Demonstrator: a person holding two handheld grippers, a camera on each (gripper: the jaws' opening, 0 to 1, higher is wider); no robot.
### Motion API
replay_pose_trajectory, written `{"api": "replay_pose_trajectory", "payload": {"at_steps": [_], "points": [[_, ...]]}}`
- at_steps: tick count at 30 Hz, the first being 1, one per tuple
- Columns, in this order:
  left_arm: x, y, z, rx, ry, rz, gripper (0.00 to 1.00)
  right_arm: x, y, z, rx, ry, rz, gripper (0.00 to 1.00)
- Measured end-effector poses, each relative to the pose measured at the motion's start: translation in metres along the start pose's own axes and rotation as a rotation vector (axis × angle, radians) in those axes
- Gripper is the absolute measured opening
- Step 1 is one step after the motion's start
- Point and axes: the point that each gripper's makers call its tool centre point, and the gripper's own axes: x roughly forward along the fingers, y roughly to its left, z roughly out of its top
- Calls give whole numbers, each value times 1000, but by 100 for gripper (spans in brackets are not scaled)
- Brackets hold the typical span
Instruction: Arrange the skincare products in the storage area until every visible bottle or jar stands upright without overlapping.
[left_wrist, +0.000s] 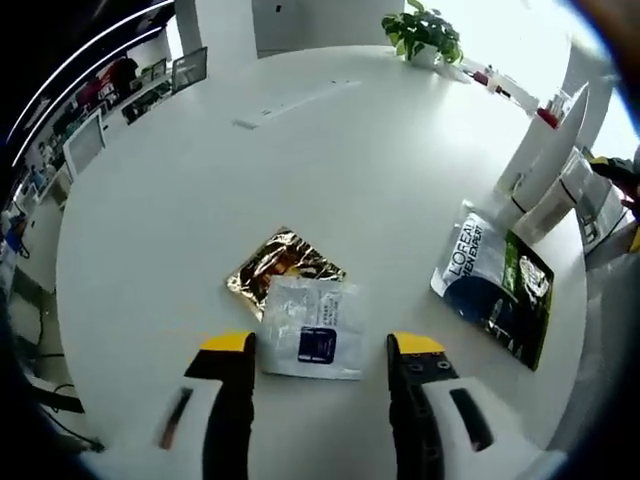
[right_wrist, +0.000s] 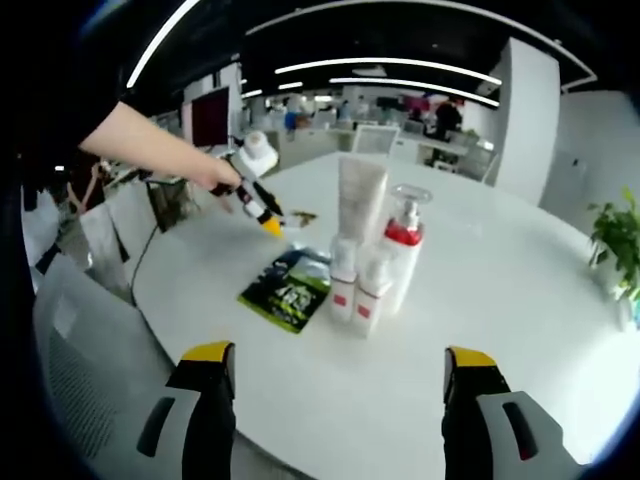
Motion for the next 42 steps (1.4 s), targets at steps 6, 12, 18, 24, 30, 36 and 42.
{"api": "replay_pose_trajectory", "payload": {"at_steps": [6, 12, 18, 24, 30, 36, 42], "points": [[-1, 2, 2, 6, 4, 2, 47, 0, 0, -1, 1, 6, -2, 89], [-3, -3, 4, 23, 2, 9, 37, 0, 0, -2, -2, 10, -1, 89], [-5, -6, 4, 24, 10, 21, 36, 0, 0, -2, -4, 10, 0, 89], [-16, -6, 10, 30, -15, 38, 16, 0, 0, -1, -6, 9, 0, 89], [-15, -19, 1, 53, 33, 13, 32, 0, 1, -1, -6, 7, 2, 89], [-6, -24, 4, 34, 35, -14, 46, 1, 1, -2, -9, 11, 4, 89], [-12, -19, 4, 43, 45, 15, 42, 1, 1, -3, -10, 17, 3, 88]]}}
